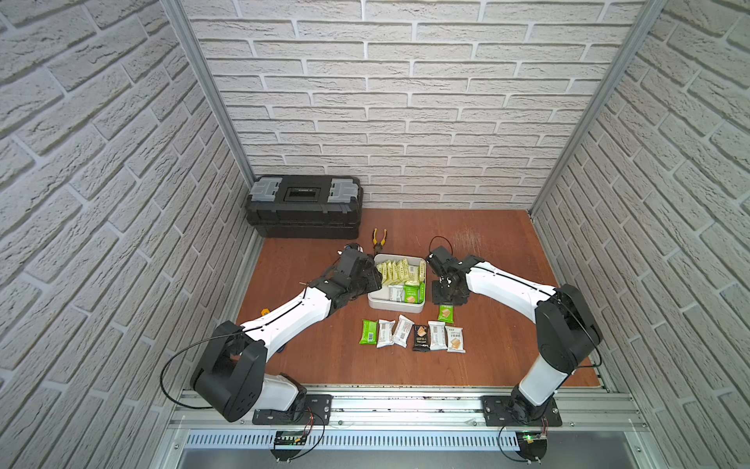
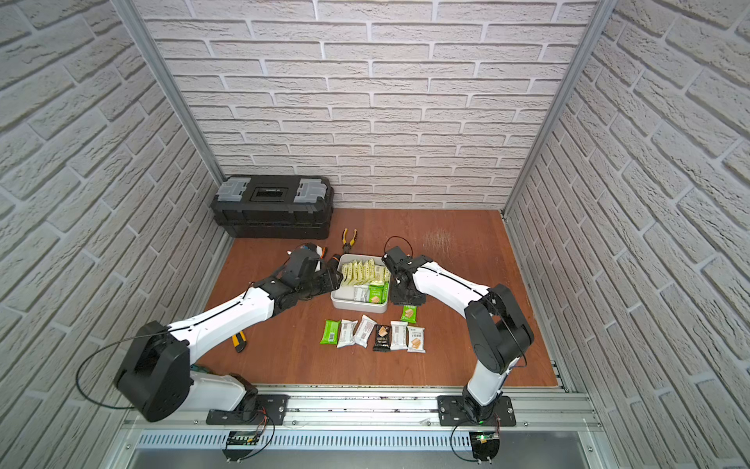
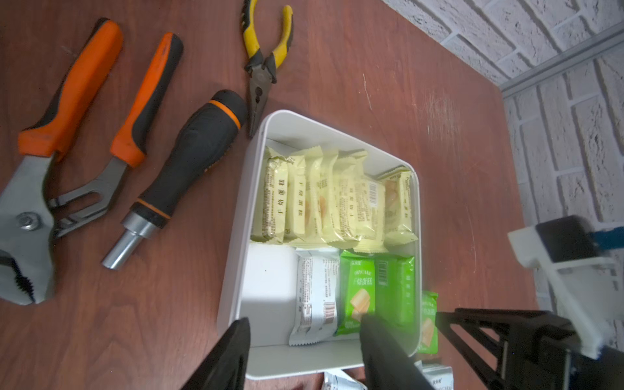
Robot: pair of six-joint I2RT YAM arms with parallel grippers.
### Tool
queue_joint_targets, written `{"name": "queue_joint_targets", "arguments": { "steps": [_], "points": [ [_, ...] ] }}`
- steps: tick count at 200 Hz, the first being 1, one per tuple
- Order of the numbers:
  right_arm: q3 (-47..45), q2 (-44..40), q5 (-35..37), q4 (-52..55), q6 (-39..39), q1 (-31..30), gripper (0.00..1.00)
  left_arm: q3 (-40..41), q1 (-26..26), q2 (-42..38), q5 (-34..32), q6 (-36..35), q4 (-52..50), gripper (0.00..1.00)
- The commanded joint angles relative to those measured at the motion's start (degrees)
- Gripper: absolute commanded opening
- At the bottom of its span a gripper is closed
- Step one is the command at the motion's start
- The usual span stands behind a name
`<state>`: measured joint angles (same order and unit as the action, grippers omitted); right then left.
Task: Take the cookies out of the storage box
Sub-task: Place the cookie at the center of the board, then pick up the cookie from the storage box.
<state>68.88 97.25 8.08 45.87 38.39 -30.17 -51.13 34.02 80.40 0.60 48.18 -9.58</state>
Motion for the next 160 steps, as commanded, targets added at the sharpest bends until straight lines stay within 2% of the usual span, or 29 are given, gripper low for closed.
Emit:
{"name": "queue_joint_targets", "arguments": {
  "steps": [1, 55, 107, 160],
  "points": [
    [-0.9, -6.5, 0.4, -0.8, 1.3, 0.5, 0.42, -3.5, 1.8, 2.9, -1.2, -3.1, -4.0, 0.57],
    [-10.7, -17.9, -1.0, -6.8, 6.8, 2.4, 0.4, -15.5, 5.3, 14.5, -4.2, -7.2, -17.9, 0.55],
    [-15.4, -22.8, -0.5, -7.0, 9.5, 2.6, 0.4, -23.6, 7.2, 24.1, -5.2, -12.5, -22.2, 0.61],
    [-16.9, -25.0, 0.9, -5.3, 10.5, 3.1, 0.4, -27.4, 8.2, 30.3, -5.9, -15.5, -23.3, 0.69]
  ]
}}
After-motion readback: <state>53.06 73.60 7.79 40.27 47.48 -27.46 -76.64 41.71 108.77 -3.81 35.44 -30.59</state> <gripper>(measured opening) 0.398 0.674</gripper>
